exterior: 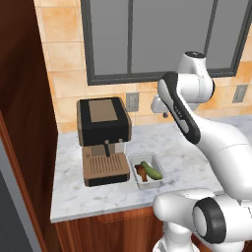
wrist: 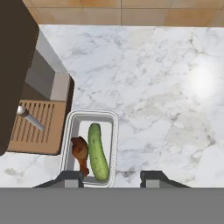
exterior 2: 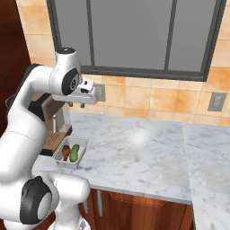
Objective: Place the tupperware on the top shelf of the fridge. Make space for the tupperware among the existing items by rearranging them on the shelves if needed. Close the fridge door when finished.
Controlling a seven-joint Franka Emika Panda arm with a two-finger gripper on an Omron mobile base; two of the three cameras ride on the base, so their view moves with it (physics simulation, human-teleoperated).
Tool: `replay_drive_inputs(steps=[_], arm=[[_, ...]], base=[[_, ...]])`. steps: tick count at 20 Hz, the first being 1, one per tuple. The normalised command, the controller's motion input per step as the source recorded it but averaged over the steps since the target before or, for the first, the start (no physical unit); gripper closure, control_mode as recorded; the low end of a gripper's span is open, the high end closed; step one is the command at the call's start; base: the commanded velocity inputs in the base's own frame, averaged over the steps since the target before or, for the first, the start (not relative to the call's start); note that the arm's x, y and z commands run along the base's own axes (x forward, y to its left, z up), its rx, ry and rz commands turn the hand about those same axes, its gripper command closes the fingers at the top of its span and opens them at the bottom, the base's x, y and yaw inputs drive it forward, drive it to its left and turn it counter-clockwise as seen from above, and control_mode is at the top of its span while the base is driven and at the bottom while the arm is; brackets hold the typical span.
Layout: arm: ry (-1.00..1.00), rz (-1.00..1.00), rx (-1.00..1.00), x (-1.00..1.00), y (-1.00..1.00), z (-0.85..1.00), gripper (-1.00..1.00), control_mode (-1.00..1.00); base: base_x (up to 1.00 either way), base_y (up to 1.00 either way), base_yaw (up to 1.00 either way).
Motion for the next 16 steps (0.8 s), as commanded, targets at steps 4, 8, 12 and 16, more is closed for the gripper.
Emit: replay_drive_inputs(steps=[4,8,12,16], arm=[[0.0,-0.01,0.0,-0.01,0.0,0.0,-1.0,-1.0],[0.0,-0.01,0.0,-0.11,0.0,-0.41,-1.0,-1.0],[0.09,0.0,-0.03,-0.19,0.0,-0.5,-1.0,-1.0],[0.06,0.0,-0.07,-0.07,0.0,-0.58,-1.0,-1.0]], base=[[0.0,0.0,0.0],[0.0,0.0,0.0],[0.0,0.0,0.0],[0.0,0.0,0.0]])
